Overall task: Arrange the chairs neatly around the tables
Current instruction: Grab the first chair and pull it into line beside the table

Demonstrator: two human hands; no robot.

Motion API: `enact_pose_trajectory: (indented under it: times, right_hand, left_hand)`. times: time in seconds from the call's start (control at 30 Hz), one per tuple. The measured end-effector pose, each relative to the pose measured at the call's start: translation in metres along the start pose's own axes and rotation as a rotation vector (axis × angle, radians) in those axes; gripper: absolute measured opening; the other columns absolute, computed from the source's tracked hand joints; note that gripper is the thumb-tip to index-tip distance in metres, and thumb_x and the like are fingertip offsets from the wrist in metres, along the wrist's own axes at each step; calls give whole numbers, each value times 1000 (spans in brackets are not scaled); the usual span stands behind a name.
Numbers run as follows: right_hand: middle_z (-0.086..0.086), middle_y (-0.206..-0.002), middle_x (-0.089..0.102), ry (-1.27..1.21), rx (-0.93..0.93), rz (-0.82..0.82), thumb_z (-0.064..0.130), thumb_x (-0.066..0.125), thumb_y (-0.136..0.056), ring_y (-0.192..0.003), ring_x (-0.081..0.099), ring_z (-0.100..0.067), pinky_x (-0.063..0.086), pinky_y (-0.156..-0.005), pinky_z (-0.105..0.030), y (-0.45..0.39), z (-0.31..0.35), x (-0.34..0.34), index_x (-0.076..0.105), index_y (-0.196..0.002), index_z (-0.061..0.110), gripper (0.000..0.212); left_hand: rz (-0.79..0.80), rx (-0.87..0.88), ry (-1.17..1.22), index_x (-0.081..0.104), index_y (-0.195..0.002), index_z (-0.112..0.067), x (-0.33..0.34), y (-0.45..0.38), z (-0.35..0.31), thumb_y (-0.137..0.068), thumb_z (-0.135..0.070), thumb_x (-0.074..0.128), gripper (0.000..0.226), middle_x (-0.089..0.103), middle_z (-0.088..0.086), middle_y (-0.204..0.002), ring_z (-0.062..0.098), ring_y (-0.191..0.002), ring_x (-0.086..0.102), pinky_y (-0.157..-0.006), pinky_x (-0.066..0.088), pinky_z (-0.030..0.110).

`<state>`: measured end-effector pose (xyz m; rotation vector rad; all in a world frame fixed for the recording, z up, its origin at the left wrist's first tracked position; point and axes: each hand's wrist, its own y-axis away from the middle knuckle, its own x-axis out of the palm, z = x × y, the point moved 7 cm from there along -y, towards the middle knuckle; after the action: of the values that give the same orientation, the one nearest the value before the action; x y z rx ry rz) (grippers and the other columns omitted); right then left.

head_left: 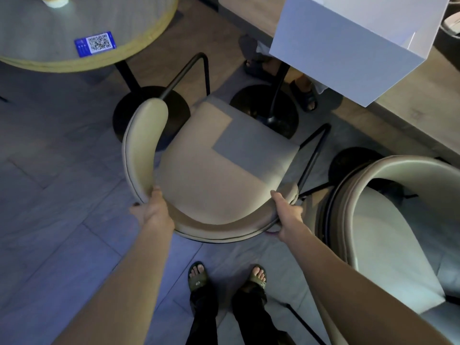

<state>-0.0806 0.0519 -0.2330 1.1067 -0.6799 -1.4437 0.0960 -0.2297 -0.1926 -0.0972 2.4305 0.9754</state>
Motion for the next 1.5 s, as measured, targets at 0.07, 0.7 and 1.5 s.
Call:
enact_pose_trajectory:
  times: [0.07, 0.7, 1.5]
  right_hand:
    - [-12, -140, 50, -16, -8, 34, 38, 72, -81, -121, 55, -36, 48, -98, -61, -1, 5, -1, 21, -152, 21, 89]
    - [-12, -116, 53, -95, -15, -12, 22, 60, -89, -98, 52, -30, 48, -99, -44, 31, -32, 51, 28, -142, 11, 64]
    - [-13, -104, 62, -129, -39, -122, 28, 57, -81, -99, 62, -36, 52, -94, -55, 4, 12, -3, 38, -135, 9, 61]
  left_hand:
    - [4, -82, 53, 43, -138, -6, 3, 10, 18, -89, -40, 63, 63, 54, 9, -139, 28, -122, 55, -96, 45, 32]
    - [12, 16, -260, 42, -140, 3, -20, -36, -33, -93, -48, 54, 71, 48, 19, -145, 33, -129, 49, -103, 41, 39]
    - [202, 46, -142, 26, -147, 2, 57, -3, -27, -94, -23, 61, 69, 39, 20, -149, 33, -133, 45, -107, 37, 40]
